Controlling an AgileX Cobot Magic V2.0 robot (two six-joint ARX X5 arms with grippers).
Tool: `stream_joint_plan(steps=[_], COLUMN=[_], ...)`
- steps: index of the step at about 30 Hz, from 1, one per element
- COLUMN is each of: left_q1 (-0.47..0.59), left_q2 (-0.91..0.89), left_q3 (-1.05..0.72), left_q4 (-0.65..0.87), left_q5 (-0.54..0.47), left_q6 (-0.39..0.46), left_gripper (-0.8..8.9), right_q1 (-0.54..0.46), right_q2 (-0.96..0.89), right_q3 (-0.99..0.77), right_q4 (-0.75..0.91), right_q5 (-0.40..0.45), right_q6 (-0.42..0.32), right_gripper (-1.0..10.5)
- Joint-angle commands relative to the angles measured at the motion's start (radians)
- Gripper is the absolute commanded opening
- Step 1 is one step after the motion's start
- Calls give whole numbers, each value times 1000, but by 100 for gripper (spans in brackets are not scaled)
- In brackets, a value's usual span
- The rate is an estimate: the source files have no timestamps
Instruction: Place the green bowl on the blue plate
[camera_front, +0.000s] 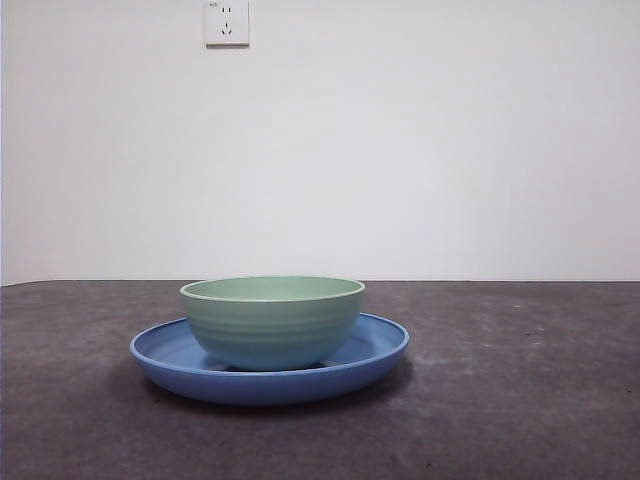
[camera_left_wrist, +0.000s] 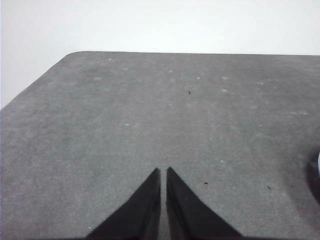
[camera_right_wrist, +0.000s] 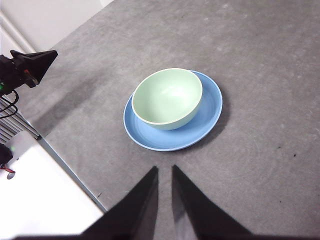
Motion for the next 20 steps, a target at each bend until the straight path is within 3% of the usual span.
stream_joint_plan(steps=[1, 7, 12, 16, 20], left_q1=[-1, -1, -1, -1, -1], left_q2=[-2, -2, -2, -2, -2], left_q3=[-21, -21, -21, -21, -21], left_q4=[-8, -8, -8, -8, -8], left_q5=[-4, -4, -4, -4, -4], left_q6=[-9, -9, -9, -9, -9], left_gripper=[19, 19, 19, 19, 19], right_q1=[-11, -158, -321, -384, -420], right_q2=[-9, -77, -212, -314, -396], right_q3=[5, -67, -290, -478, -625], right_q4=[11, 71, 412, 608, 655], right_q5=[-1, 1, 22, 184, 378], right_q6=[-10, -15, -68, -67, -66], right_gripper=[41, 41, 41, 42, 41])
